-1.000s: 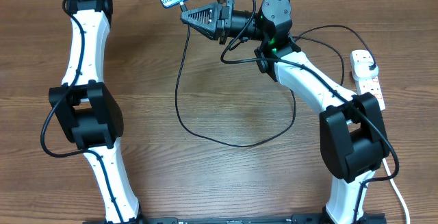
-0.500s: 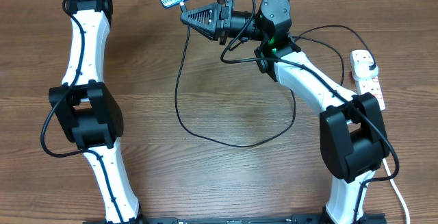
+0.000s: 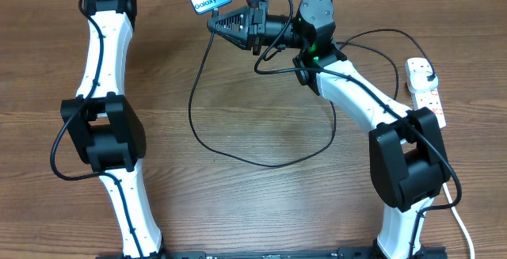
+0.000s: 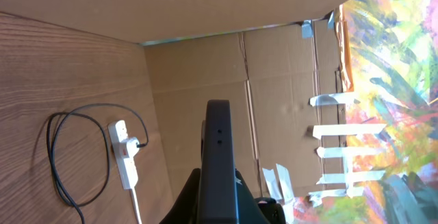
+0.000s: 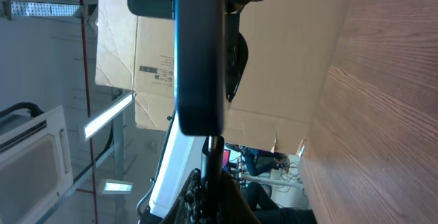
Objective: Plug charger to phone and switch on socket
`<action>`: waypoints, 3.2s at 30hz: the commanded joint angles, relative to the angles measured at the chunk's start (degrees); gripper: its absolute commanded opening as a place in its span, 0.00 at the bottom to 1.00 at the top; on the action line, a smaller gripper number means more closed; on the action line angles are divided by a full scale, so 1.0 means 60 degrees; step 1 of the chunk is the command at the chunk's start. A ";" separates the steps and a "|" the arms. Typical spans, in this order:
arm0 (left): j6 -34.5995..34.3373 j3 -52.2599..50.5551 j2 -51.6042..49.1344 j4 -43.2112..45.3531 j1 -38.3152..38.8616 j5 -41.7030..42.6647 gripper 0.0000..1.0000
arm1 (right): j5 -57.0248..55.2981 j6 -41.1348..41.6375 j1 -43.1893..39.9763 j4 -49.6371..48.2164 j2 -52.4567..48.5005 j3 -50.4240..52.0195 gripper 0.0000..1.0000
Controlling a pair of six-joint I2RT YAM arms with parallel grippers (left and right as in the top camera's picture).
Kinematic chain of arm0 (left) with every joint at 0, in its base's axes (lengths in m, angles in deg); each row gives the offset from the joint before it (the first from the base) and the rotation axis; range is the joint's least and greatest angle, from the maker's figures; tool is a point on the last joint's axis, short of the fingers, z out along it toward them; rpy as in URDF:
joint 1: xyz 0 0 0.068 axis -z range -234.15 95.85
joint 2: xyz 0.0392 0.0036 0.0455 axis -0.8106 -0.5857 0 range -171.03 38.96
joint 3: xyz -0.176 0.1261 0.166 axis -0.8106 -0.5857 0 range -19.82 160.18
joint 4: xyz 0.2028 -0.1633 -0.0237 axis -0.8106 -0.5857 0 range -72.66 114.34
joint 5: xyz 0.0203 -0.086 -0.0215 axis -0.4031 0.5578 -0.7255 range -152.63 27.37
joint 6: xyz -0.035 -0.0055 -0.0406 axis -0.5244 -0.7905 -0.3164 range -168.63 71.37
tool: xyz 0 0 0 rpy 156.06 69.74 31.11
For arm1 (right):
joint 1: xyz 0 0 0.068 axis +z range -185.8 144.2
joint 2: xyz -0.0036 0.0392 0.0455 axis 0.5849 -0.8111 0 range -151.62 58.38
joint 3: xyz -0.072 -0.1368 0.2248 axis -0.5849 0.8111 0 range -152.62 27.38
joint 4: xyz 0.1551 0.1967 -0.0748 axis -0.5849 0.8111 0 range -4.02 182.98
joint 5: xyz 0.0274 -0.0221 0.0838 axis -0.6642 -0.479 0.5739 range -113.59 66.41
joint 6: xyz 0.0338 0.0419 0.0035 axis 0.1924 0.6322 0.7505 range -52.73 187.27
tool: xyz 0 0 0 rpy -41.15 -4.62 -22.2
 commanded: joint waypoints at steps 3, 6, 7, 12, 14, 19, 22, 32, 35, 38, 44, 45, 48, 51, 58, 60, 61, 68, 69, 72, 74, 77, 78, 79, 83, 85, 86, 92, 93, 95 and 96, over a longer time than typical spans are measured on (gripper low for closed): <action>0.0051 0.0189 0.0062 0.0109 0.0113 0.1457 0.04 | -0.0827 -0.0051 -0.0076 0.0091 0.0015 -0.0124 0.04; 0.0055 0.0189 0.0062 0.0153 0.0015 0.1993 0.04 | -0.0812 -0.0266 -0.0076 0.0168 0.0015 -0.0124 0.04; 0.0055 0.0189 0.0062 0.0251 -0.0026 0.2095 0.04 | -0.0754 -0.0310 -0.0076 0.0168 0.0015 -0.0124 0.04; -0.0197 0.0189 0.0062 0.0291 -0.0175 0.2091 0.04 | -0.0386 -0.1177 -0.0076 0.0903 0.0015 -0.0117 0.04; -0.0193 0.0189 0.0062 0.0291 -0.0175 0.2091 0.04 | -0.0357 -0.1304 -0.0095 0.0918 0.0015 -0.0117 0.04; -0.0189 0.0189 0.0062 0.0291 -0.0168 0.2091 0.04 | -0.0364 -0.1308 -0.0138 0.0914 0.0015 -0.0117 0.04; -0.0157 0.0189 0.0062 0.0342 -0.0142 0.2091 0.04 | -0.0364 -0.1300 -0.0138 0.0914 0.0015 -0.0117 0.04; -0.0168 0.0189 0.0062 0.1355 0.0073 0.2095 0.04 | 0.0080 -0.1300 -0.0444 0.0922 0.0015 -0.0117 0.04; -0.0200 0.0189 0.0062 0.1351 0.0178 0.2095 0.04 | 0.0153 -0.1388 -0.0488 0.0936 0.0015 -0.0117 0.04; -0.0342 0.0189 0.0062 0.1351 0.0273 0.2091 0.04 | 0.0200 -0.1552 -0.0488 0.1311 0.0015 -0.0117 0.04; -0.0586 0.0189 0.0062 0.1351 -0.0146 0.1319 0.04 | 0.0951 -0.1577 -0.0321 0.1341 0.0015 -0.0109 0.04; -0.0597 0.0189 0.0062 0.1351 -0.0255 0.1173 0.04 | 0.1082 -0.1723 -0.0248 0.1421 0.0015 -0.0109 0.04; -0.0594 0.0189 0.0062 0.1351 -0.0554 0.1147 0.04 | 0.1297 -0.2248 0.0044 0.1978 0.0015 -0.0106 0.04; -0.0583 0.0189 0.0062 0.1355 -0.0554 0.1421 0.04 | 0.1388 -0.2827 0.0244 0.2025 0.0015 -0.0106 0.04; -0.0364 0.0189 0.0062 0.1355 -0.0372 0.1708 0.04 | 0.1647 -0.3085 0.0259 0.0627 0.0015 -0.0106 0.04; -0.0368 0.0189 0.0062 0.1355 -0.0226 0.1701 0.04 | 0.1650 -0.3071 0.0259 0.0583 0.0015 -0.0106 0.04; -0.0368 0.0189 0.0062 0.1355 -0.0160 0.1712 0.04 | 0.1639 -0.3045 0.0259 0.0583 0.0015 -0.0106 0.04; -0.0372 0.0189 0.0062 0.1351 0.0025 0.1778 0.04 | 0.1468 -0.3009 0.0248 0.0583 0.0015 -0.0106 0.04; -0.0372 0.0189 0.0062 0.1351 0.0022 0.1800 0.04 | 0.1464 -0.3009 0.0248 0.0583 0.0015 -0.0106 0.04; -0.0375 0.0189 0.0062 0.1351 -0.0026 0.2007 0.04 | 0.1432 -0.2973 0.0164 0.0586 0.0015 -0.0106 0.04; -0.0379 0.0189 0.0062 0.1351 -0.0062 0.2000 0.04 | 0.1432 -0.2973 0.0138 0.0590 0.0015 -0.0106 0.04; -0.0379 0.0189 0.0062 0.1351 -0.0069 0.2011 0.04 | 0.1428 -0.2973 0.0142 0.0590 0.0015 -0.0106 0.04; -0.0379 0.0189 0.0062 0.1351 -0.0069 0.2004 0.04 | 0.1428 -0.2973 0.0142 0.0590 0.0015 -0.0106 0.04; -0.0415 0.0189 0.0062 0.1348 -0.0069 0.1982 0.04 | 0.1424 -0.2973 0.0142 0.0608 0.0015 -0.0106 0.04; -0.0849 0.0189 0.0062 0.1348 -0.0069 0.1982 0.04 | 0.1293 -0.2980 0.0142 0.0943 0.0015 -0.0106 0.04; -0.0856 0.0189 0.0062 0.1348 -0.0073 0.1978 0.04 | 0.1293 -0.2980 0.0142 0.0943 0.0015 -0.0106 0.04; -0.0882 0.0189 0.0062 0.1348 -0.0073 0.1982 0.04 | 0.1293 -0.2980 0.0142 0.0943 0.0015 -0.0106 0.04; -0.0834 0.0189 0.0062 0.1355 -0.0073 0.2029 0.04 | 0.1253 -0.2976 0.0138 0.0943 0.0015 -0.0106 0.04; -0.0834 0.0189 0.0062 0.1351 -0.0073 0.2065 0.04 | 0.1206 -0.2976 0.0138 0.0940 0.0015 -0.0106 0.04; -0.0801 0.0189 0.0062 0.1355 -0.0073 0.2084 0.04 | 0.1137 -0.2976 0.0138 0.0933 0.0015 -0.0109 0.04; -0.0794 0.0189 0.0062 0.1351 -0.0073 0.2084 0.04 | 0.1140 -0.2973 0.0135 0.0903 0.0015 -0.0109 0.04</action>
